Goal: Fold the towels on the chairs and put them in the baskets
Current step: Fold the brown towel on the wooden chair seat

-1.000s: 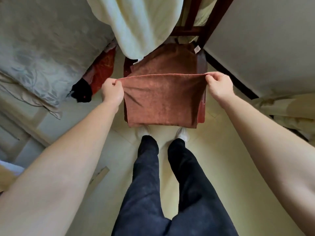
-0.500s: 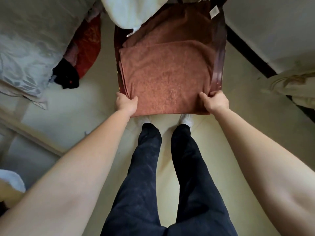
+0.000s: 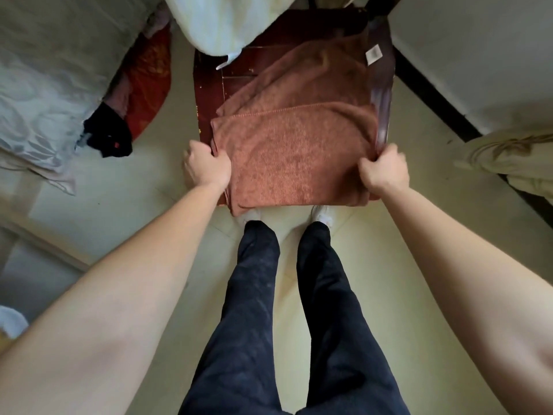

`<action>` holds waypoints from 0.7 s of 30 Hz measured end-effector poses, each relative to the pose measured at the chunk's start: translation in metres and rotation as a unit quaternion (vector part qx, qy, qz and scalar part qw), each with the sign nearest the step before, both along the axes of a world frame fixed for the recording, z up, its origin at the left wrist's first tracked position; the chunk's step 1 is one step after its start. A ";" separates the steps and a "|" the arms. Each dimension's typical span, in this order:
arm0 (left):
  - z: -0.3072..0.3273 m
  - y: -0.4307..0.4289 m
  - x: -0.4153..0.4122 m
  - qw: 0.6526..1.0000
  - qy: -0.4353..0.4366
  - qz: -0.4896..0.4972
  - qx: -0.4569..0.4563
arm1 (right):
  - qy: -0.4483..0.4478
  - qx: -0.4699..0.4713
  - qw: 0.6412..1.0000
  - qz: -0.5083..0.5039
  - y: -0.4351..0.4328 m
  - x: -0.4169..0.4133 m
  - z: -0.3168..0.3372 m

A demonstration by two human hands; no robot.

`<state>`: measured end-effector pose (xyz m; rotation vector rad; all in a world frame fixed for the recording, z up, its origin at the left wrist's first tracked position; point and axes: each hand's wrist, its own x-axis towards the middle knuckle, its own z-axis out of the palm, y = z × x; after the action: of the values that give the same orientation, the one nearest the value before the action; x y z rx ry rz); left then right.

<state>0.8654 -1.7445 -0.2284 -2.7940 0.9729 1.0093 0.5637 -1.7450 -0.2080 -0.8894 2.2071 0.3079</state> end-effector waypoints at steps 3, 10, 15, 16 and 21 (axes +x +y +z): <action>-0.003 -0.051 0.002 0.994 0.005 -0.029 -0.101 | 0.007 -0.124 0.991 0.057 -0.035 0.011 0.001; -0.010 -0.107 0.001 0.980 0.007 -0.197 -0.015 | 0.015 -0.146 0.959 0.241 -0.075 0.011 -0.023; 0.002 -0.127 0.007 0.984 -0.121 -0.097 -0.089 | 0.025 -0.155 0.948 0.278 -0.064 0.001 -0.028; 0.001 -0.126 0.012 0.985 -0.124 -0.073 -0.098 | 0.026 -0.152 0.946 0.287 -0.063 0.001 -0.028; -0.005 -0.084 0.020 0.975 -0.003 -0.186 -0.124 | 0.028 -0.168 0.947 0.274 -0.064 0.004 -0.026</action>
<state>0.8856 -1.8287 -0.2339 -2.6317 1.6463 0.8767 0.5678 -1.8086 -0.2336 -1.7053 2.0573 0.2149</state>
